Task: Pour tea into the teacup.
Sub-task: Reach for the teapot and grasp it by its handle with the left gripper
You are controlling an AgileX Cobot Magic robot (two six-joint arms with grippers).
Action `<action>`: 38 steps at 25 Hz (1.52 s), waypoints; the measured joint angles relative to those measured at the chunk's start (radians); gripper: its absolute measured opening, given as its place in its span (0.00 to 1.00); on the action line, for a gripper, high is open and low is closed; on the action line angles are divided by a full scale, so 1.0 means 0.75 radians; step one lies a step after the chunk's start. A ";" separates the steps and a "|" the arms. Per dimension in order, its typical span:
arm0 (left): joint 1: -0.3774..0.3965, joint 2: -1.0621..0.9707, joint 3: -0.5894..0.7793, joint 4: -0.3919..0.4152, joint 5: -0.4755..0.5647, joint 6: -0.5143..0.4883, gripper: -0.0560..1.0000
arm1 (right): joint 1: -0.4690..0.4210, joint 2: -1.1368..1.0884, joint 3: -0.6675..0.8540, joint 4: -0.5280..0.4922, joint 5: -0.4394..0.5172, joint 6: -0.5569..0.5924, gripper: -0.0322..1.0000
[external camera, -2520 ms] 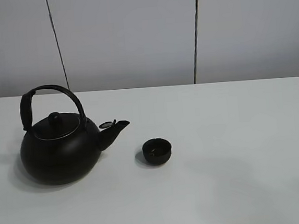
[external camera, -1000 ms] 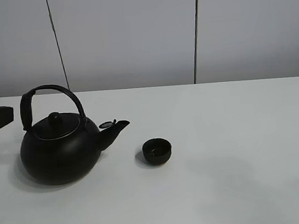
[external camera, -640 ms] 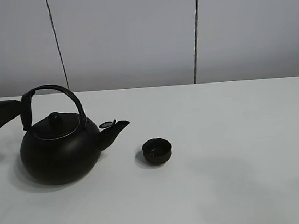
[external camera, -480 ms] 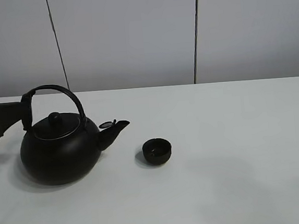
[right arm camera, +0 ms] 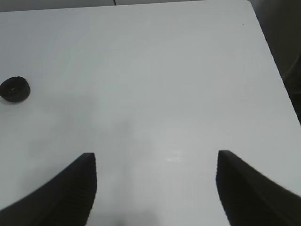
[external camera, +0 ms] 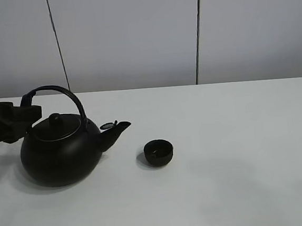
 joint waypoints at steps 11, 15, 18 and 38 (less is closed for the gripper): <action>-0.009 0.053 -0.060 0.035 0.002 0.003 0.23 | 0.000 0.000 0.000 0.000 0.000 0.000 0.51; -0.009 0.053 -0.067 0.013 0.010 0.024 0.17 | 0.000 0.000 0.000 0.000 -0.001 0.000 0.51; -0.009 0.053 -0.067 0.011 0.011 0.027 0.17 | 0.000 0.000 0.000 0.000 -0.001 0.000 0.51; -0.168 -0.249 -0.060 -0.110 0.332 0.044 0.17 | 0.000 0.000 0.000 0.000 0.000 0.000 0.51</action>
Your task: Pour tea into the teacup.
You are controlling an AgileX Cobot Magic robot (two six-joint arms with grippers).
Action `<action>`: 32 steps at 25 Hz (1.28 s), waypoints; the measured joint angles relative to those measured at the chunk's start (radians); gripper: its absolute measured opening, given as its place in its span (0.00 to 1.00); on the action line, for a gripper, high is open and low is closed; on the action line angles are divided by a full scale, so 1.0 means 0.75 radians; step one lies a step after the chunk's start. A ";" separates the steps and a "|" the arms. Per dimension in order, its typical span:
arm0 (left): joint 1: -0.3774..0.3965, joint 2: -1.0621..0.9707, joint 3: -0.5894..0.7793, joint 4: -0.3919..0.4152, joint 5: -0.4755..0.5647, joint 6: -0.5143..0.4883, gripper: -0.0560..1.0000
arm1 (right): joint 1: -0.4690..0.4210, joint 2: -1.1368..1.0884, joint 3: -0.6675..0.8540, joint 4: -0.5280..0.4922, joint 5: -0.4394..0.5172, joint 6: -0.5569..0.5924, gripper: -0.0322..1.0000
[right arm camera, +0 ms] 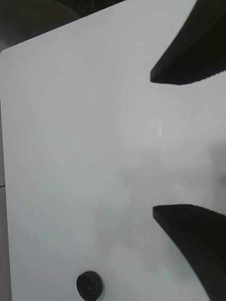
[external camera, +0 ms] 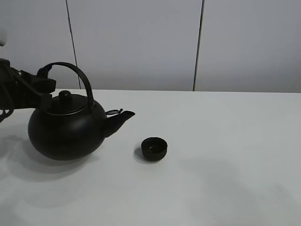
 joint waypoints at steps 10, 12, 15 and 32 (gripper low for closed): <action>-0.225 0.000 -0.071 -0.209 0.140 0.127 0.16 | 0.000 0.000 0.000 0.000 0.000 0.000 0.51; -0.245 0.000 -0.092 -0.249 0.172 0.169 0.16 | 0.000 0.000 0.000 0.000 0.000 0.000 0.51; -0.251 0.000 -0.111 -0.306 0.193 0.221 0.16 | 0.000 0.000 0.000 0.000 0.000 0.000 0.51; -0.264 0.000 -0.118 -0.442 0.241 0.340 0.16 | 0.000 0.000 0.000 0.000 0.000 0.000 0.51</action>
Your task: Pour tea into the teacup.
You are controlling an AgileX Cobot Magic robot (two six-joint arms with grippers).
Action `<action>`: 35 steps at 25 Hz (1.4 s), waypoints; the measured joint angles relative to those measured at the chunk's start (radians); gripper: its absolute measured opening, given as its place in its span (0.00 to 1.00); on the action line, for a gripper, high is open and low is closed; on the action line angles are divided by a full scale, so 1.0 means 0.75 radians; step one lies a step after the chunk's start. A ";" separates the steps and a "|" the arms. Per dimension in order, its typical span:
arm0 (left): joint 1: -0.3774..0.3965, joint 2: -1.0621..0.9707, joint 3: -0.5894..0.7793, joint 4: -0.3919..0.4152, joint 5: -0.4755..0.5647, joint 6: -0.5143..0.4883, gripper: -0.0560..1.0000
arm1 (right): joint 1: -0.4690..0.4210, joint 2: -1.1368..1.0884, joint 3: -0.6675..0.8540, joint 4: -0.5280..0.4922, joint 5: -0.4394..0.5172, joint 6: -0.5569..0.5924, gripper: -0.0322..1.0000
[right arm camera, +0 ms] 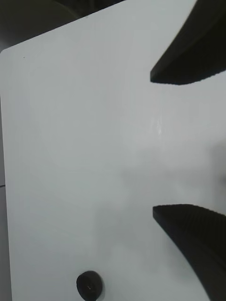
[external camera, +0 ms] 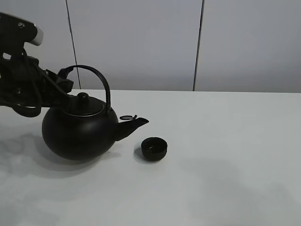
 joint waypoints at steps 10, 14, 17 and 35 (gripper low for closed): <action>-0.058 0.000 0.000 -0.067 -0.001 0.000 0.16 | 0.000 0.000 0.000 0.000 -0.001 0.000 0.51; -0.064 0.000 -0.003 -0.084 0.000 0.004 0.16 | 0.000 0.000 0.000 0.000 -0.001 0.000 0.51; -0.064 0.001 -0.037 -0.086 0.046 0.043 0.16 | 0.000 0.000 0.000 0.000 -0.001 0.000 0.51; -0.064 0.056 -0.126 -0.134 0.147 0.255 0.16 | 0.000 0.000 0.000 0.000 0.000 0.000 0.51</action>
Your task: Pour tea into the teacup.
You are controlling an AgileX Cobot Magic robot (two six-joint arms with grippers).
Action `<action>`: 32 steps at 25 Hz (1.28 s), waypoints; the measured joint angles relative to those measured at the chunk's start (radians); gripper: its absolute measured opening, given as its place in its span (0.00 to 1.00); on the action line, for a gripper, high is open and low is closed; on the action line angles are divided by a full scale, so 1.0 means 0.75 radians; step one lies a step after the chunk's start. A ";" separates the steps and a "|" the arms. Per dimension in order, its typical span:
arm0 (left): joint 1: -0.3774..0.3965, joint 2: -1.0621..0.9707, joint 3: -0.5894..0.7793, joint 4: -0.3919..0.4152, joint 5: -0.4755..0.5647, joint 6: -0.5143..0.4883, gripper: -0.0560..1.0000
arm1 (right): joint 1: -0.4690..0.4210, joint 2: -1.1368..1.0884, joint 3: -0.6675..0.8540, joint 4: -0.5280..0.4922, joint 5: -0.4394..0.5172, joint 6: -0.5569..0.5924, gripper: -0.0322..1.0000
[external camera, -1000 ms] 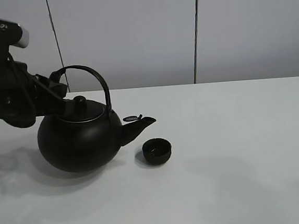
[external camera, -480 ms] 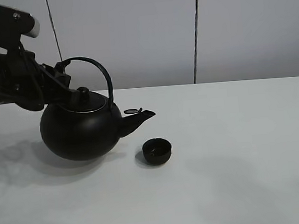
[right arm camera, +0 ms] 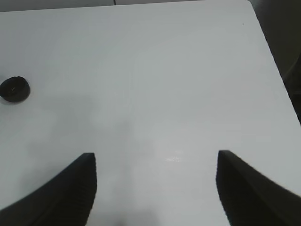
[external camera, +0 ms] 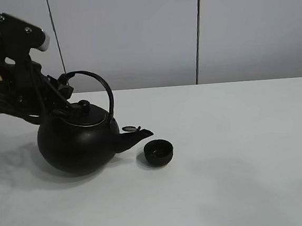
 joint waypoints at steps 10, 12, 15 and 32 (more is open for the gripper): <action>0.000 0.000 -0.022 0.000 0.001 0.051 0.16 | 0.000 0.000 0.000 0.000 0.000 0.000 0.51; 0.000 0.000 -0.027 0.000 0.001 0.061 0.16 | 0.000 0.000 0.000 0.000 0.000 0.000 0.51; 0.000 0.000 -0.028 0.000 0.001 0.074 0.16 | 0.000 0.000 0.000 0.000 0.000 0.000 0.51; 0.000 0.000 -0.030 0.000 0.002 0.090 0.16 | 0.000 0.000 0.000 0.000 -0.001 0.000 0.51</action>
